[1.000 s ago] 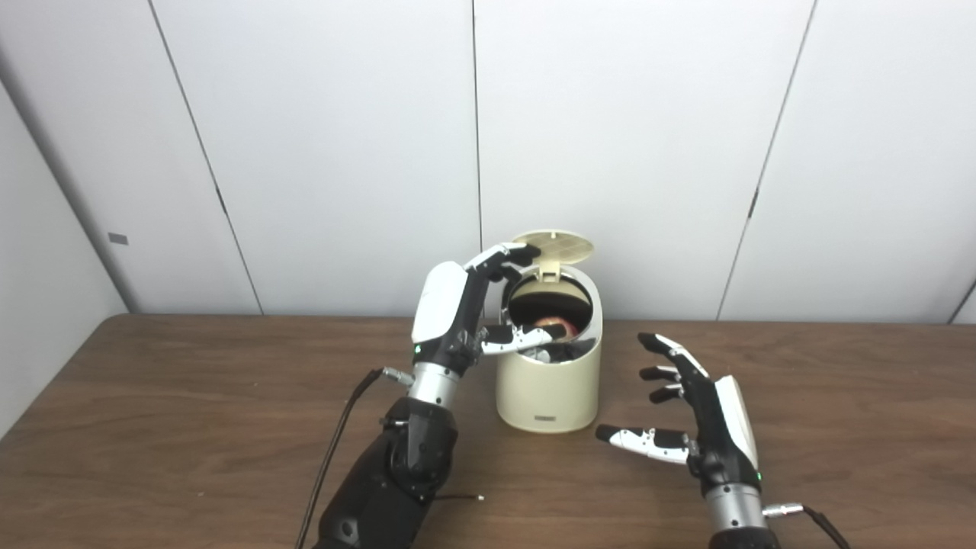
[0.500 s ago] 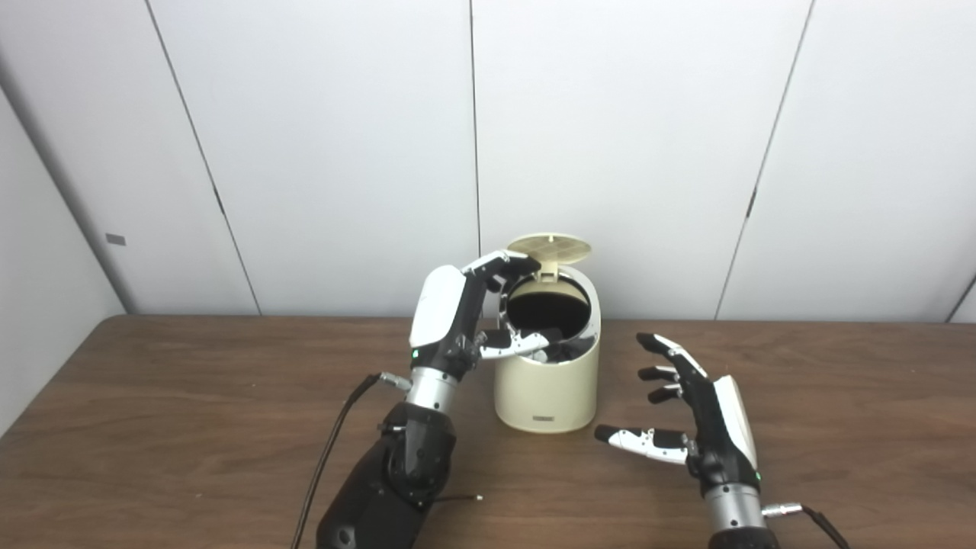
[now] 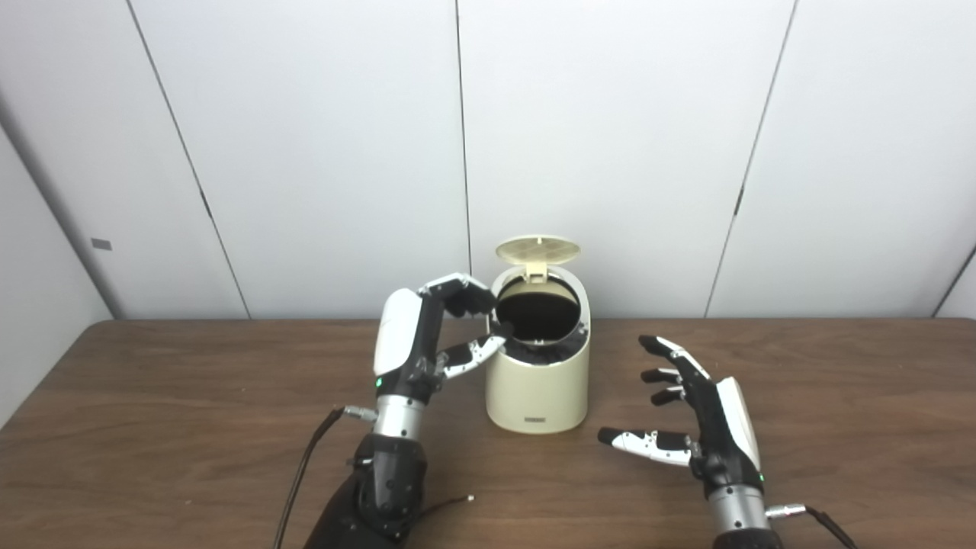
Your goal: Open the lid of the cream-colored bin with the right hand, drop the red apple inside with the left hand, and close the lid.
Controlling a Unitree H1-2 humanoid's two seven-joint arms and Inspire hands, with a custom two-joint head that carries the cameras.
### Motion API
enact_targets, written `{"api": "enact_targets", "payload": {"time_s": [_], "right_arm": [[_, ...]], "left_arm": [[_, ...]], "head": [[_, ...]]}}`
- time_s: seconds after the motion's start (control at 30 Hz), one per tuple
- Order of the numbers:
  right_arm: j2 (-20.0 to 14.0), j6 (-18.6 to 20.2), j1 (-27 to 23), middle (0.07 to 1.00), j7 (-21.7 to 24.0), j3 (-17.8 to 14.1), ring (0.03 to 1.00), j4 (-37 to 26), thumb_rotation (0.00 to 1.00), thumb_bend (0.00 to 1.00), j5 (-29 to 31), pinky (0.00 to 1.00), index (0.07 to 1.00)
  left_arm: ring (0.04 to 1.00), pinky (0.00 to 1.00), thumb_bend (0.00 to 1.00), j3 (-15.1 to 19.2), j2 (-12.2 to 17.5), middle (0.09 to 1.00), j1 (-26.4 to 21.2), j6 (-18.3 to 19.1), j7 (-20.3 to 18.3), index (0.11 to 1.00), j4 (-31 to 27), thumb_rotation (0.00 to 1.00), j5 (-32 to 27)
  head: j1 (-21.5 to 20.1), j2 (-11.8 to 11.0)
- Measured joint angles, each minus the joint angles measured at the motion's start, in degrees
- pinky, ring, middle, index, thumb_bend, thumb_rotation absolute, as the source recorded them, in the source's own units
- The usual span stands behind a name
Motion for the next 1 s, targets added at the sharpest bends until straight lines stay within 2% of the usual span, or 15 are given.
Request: {"api": "enact_targets", "payload": {"time_s": [0.13, 0.17, 0.23, 0.27, 0.3, 0.37, 0.47, 0.63, 0.73, 0.87, 1.0], "right_arm": [[-0.3, 0.0, 0.0, 0.823, 0.0, 0.0, 0.684, 0.1, 0.04, 0.76, 0.1, 0.54, 0.79], [-0.4, 0.0, 0.0, 0.824, 0.0, 0.0, 0.684, 0.1, 0.04, 0.76, 0.1, 0.55, 0.79], [-0.7, 0.0, 0.0, 0.822, 0.0, 0.0, 0.685, 0.4, 0.05, 0.76, 0.2, 0.55, 0.793], [-0.8, 0.0, 0.0, 0.822, 0.1, 0.0, 0.688, 0.4, 0.05, 0.76, 0.2, 0.55, 0.795], [-0.8, 0.0, 0.0, 0.822, 0.2, 0.0, 0.69, 0.4, 0.05, 0.76, 0.2, 0.55, 0.797], [-0.9, 0.0, 0.0, 0.825, 0.2, 0.0, 0.694, 0.4, 0.05, 0.76, 0.2, 0.56, 0.797], [-1.1, 0.1, 0.0, 0.823, 0.4, 0.0, 0.693, 0.4, 0.04, 0.76, 0.3, 0.56, 0.795], [-1.6, 0.0, 0.0, 0.822, 0.4, 0.0, 0.69, 0.7, 0.06, 0.74, 0.5, 0.56, 0.791], [-1.7, -0.7, 0.0, 0.815, 0.4, -0.1, 0.697, 1.0, 0.14, 0.7, 1.0, 0.57, 0.79], [-2.1, -2.7, -0.2, 0.8, 0.3, 0.0, 0.707, 2.2, 0.33, 0.63, 0.9, 0.59, 0.785], [-4.0, -3.5, -3.0, 0.792, 0.4, 0.4, 0.725, 2.3, 0.41, 0.6, -0.9, 0.6, 0.769]], "left_arm": [[0.615, 0.55, 0.52, 2.6, 0.8, 0.506, 2.3, 0.2, -0.3, 0.489, -1.1, 0.0, -2.3], [0.624, 0.54, 0.52, 3.2, 0.9, 0.579, 2.7, 0.2, -0.4, 0.493, -1.7, 0.03, -3.6], [0.655, 0.57, 0.51, 4.3, 1.1, 0.667, 3.1, -0.4, -2.1, 0.497, -2.2, 0.05, -7.3], [0.677, 0.6, 0.63, 4.8, 1.1, 0.702, 3.5, -0.5, -3.8, 0.64, -3.0, 0.02, -10.2], [0.703, 0.62, 0.66, 5.2, 1.2, 0.733, 4.1, -0.6, -5.6, 0.705, -4.2, 0.03, -13.2], [0.739, 0.65, 0.73, 5.9, 1.3, 0.773, 5.4, -0.5, -9.5, 0.779, -6.4, 0.08, -18.4], [0.773, 0.7, 0.77, 6.7, 1.2, 0.797, 7.4, 0.4, -13.7, 0.823, -7.9, 0.15, -24.0], [0.758, 0.7, 0.8, 7.5, 1.3, 0.807, 10.1, 1.5, -16.7, 0.833, -7.9, 0.19, -26.2], [0.756, 0.67, 0.81, 7.6, 1.3, 0.817, 10.8, 1.6, -18.1, 0.836, -8.0, 0.19, -26.5], [0.743, 0.64, 0.77, 7.7, 0.8, 0.801, 11.5, 1.6, -20.1, 0.829, -7.9, 0.15, -28.4], [0.731, 0.65, 0.75, 7.5, -0.1, 0.789, 12.0, 1.6, -20.5, 0.82, -7.9, 0.12, -28.3]], "head": [[0.3, 0.0], [0.3, 0.0], [0.4, 0.0], [0.5, 0.0], [0.6, 0.0], [0.7, 0.0], [0.9, -0.2], [1.1, -0.4], [1.3, -0.4], [1.1, -0.5], [0.4, -1.0]]}}
